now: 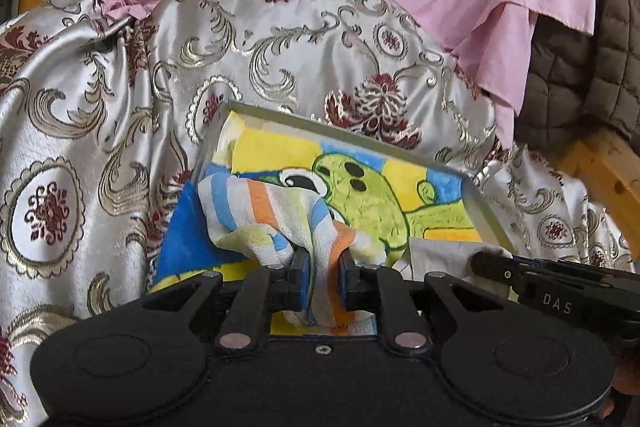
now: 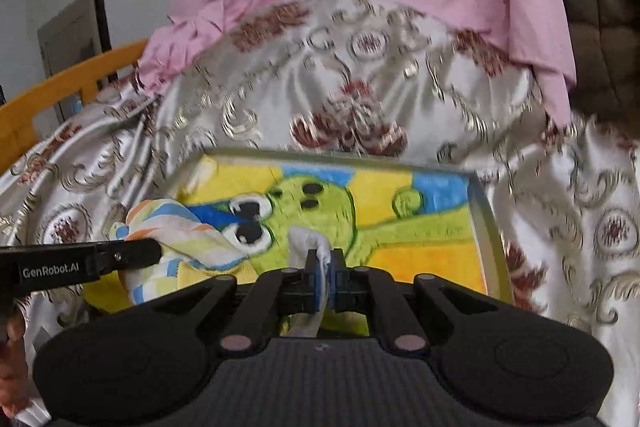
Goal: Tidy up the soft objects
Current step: 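Carry both held cloths up and lower them into the grey frog-painting tray, then open both grippers to release the cloths in the tray and lift away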
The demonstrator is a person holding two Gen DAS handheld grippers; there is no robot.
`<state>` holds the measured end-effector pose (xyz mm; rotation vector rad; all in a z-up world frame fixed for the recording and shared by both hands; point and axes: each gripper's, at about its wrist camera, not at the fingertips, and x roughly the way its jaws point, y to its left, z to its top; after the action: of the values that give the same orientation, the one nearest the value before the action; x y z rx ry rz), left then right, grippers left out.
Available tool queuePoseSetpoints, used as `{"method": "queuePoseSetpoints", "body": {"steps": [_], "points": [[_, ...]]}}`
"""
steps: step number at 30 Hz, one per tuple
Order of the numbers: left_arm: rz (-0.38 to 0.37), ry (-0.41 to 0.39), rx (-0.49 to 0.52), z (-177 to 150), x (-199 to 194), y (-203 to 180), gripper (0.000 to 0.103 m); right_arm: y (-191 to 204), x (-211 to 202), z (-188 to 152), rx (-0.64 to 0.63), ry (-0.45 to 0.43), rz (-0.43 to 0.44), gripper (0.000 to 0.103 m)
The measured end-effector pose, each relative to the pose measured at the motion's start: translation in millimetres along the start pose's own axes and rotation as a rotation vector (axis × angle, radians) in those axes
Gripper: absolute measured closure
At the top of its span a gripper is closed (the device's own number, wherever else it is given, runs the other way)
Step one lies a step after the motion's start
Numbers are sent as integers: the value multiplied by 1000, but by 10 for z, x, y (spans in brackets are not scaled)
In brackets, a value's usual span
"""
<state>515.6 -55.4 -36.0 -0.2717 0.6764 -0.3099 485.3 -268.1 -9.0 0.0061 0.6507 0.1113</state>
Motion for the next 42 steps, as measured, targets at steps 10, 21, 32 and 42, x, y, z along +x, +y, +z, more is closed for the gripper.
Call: {"method": "queuePoseSetpoints", "body": {"steps": [10,21,32,42], "points": [[46,21,-42,53,-189,-80,59,-8,-128,-13,-2,7,-58,49],[51,-231,-12,163,-1425,-388,1,-17,-1191,170,35,-187,-30,2],[78,-440,16,-175,-2674,-644,1,136,-2412,23,68,-402,-59,0],[117,-629,155,-961,-3576,-903,1,514,-3315,-697,-17,-590,-146,0]]}}
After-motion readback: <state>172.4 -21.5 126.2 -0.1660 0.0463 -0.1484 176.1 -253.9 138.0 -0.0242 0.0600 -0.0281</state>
